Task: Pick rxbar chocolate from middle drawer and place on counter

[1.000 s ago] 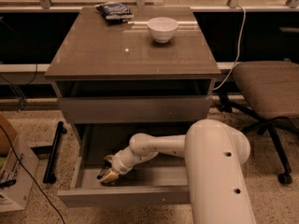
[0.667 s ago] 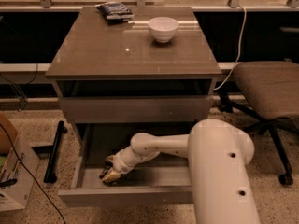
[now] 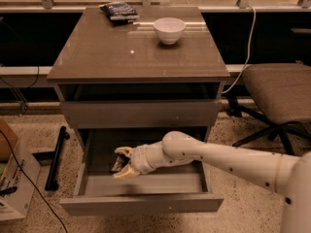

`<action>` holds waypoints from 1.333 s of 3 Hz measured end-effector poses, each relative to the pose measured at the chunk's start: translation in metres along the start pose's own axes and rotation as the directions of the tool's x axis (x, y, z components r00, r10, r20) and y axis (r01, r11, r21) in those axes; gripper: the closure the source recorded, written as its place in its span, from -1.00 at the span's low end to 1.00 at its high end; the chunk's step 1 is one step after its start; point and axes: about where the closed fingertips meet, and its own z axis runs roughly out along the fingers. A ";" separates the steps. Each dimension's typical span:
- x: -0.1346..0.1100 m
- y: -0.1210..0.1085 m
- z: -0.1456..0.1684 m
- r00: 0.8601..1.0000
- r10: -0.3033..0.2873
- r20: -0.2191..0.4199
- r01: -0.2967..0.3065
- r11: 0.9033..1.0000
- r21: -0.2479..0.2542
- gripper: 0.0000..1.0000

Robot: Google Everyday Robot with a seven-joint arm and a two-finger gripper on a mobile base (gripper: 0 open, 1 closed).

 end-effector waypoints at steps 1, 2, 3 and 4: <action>-0.043 0.003 -0.077 0.992 -0.081 0.092 0.073 0.994 0.084 1.00; -0.094 -0.010 -0.164 0.982 -0.179 0.054 0.171 0.978 0.124 1.00; -0.156 -0.040 -0.248 0.948 -0.305 -0.088 0.316 0.936 0.154 1.00; -0.207 -0.091 -0.309 0.910 -0.365 -0.196 0.397 0.904 0.160 1.00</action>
Offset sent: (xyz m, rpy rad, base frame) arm -0.0231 -0.1196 0.2366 0.0687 -0.2901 0.0201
